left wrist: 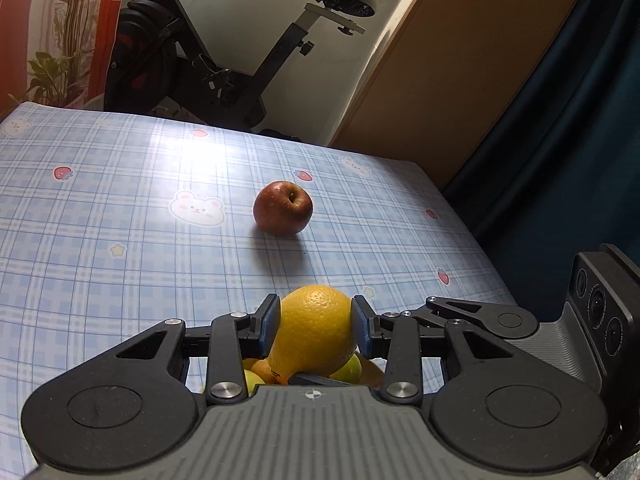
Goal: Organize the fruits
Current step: 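Carry the lemon over the cream plate and open the left gripper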
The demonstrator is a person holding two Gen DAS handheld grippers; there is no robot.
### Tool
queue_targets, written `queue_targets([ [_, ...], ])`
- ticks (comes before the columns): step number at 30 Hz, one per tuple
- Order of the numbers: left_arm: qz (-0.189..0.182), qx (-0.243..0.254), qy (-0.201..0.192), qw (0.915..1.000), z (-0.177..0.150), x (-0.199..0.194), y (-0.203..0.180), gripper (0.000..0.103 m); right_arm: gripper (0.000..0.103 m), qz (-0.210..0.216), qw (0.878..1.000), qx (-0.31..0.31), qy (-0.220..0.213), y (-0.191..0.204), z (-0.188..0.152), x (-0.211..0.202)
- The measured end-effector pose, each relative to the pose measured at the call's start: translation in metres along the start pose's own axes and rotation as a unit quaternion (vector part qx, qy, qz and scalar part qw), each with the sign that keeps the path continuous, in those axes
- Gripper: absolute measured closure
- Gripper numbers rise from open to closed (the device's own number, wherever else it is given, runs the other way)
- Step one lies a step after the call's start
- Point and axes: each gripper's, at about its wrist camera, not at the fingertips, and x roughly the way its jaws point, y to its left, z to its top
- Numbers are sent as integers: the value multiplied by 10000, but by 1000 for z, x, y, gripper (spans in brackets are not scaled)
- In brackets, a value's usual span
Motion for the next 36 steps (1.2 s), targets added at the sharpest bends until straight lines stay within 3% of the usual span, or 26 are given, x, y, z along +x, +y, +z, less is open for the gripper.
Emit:
queue_targets([
  [11, -66, 266, 75, 9996, -31, -30, -22, 63, 42, 63, 9999, 75, 114, 26, -26, -35],
  [20, -161, 336, 380, 9986, -62, -35, -32, 63, 42, 129, 9985, 166, 514, 35, -53, -48],
  [36, -91, 268, 752, 9968, -87, -21, -28, 63, 42, 308, 9944, 433, 913, 32, -76, -31],
])
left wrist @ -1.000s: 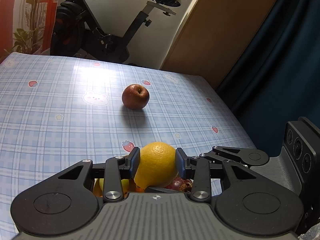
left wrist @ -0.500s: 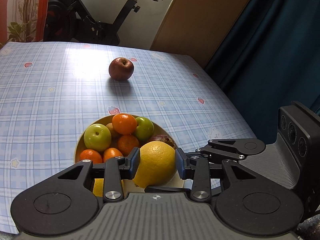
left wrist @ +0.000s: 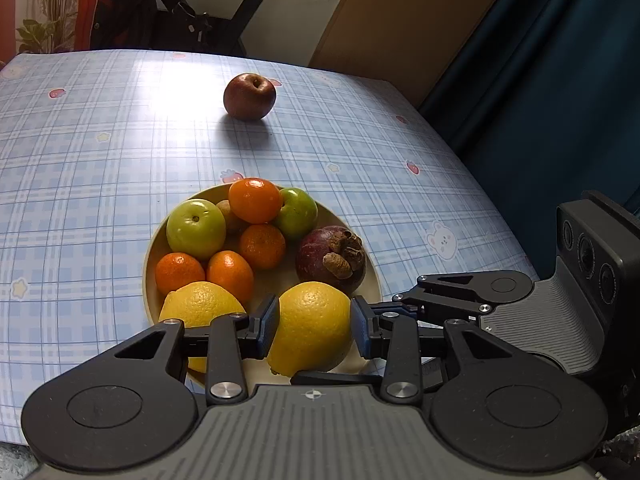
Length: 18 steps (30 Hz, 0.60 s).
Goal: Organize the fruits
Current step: 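Carry the lemon over the cream plate and open the left gripper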
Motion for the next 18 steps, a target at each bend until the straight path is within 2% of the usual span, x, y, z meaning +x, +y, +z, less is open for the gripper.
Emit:
queue_targets([
  [7, -34, -80, 73, 9999, -3, 11, 3, 64, 42, 171, 9998, 42, 95, -1, -9, 12],
  [18, 124, -287, -137, 9994, -4, 9, 9, 64, 42, 293, 9993, 227, -63, -6, -13, 9],
])
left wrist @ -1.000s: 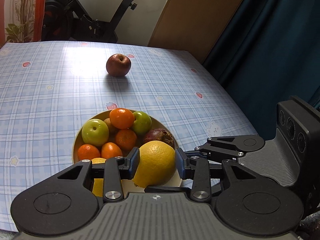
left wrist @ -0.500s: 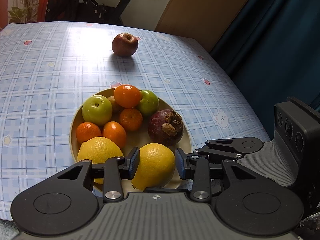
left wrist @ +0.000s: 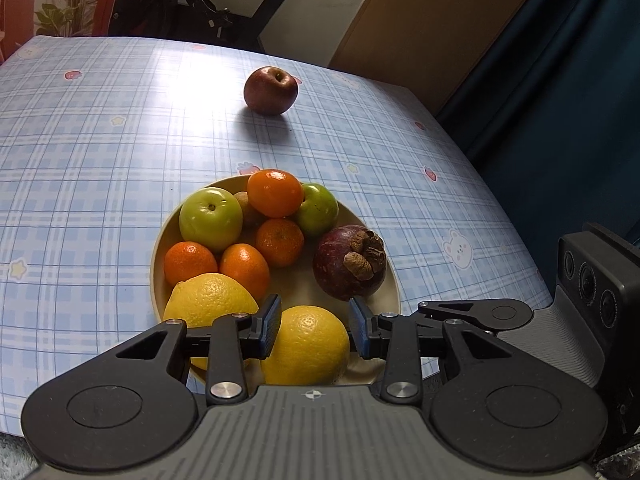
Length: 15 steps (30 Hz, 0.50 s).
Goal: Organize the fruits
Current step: 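Carry the lemon over the cream plate and open the left gripper, then move the left gripper to the red apple on the tablecloth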
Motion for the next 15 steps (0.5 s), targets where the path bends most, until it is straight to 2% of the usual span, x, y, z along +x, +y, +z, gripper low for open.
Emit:
queue_targets([
  [8, 317, -112, -731, 9968, -6, -26, -5, 64, 42, -38, 9994, -5, -335, 3, -9, -14],
  [15, 623, -34, -1050, 9925, -5, -36, -10, 64, 42, -176, 9977, -66, -649, 3, -8, -23],
])
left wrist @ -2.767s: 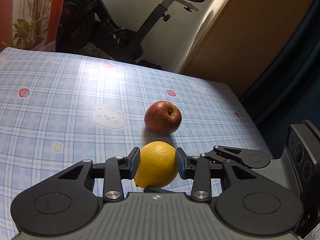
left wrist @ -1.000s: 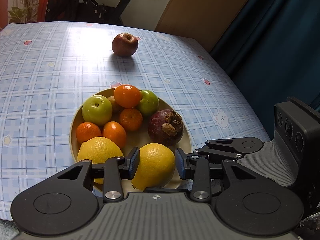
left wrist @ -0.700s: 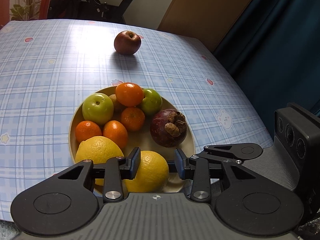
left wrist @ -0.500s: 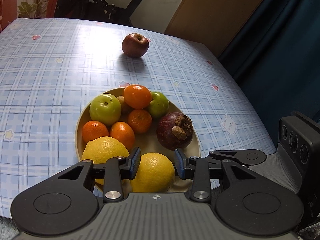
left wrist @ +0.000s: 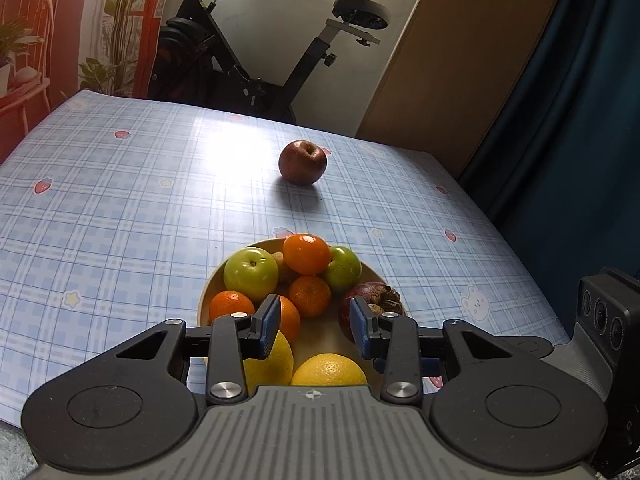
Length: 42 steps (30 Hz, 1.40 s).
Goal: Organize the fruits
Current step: 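Move the left gripper to the red apple on the tablecloth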
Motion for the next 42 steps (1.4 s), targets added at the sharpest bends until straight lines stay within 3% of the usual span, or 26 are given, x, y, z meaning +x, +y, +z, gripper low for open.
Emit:
queue_targets([
  [18, 548, -8, -272, 9981, 3, -10, 3, 63, 43, -431, 9946, -318, -888, -3, 10, -22],
  [25, 727, 144, -312, 9968, 10, -5, 4, 63, 43, -595, 9916, -310, -1108, -24, 22, -27],
  [42, 1014, 492, -811, 9903, 88, 28, 12, 62, 43, -1178, 9769, -535, -1703, -95, 79, -10],
])
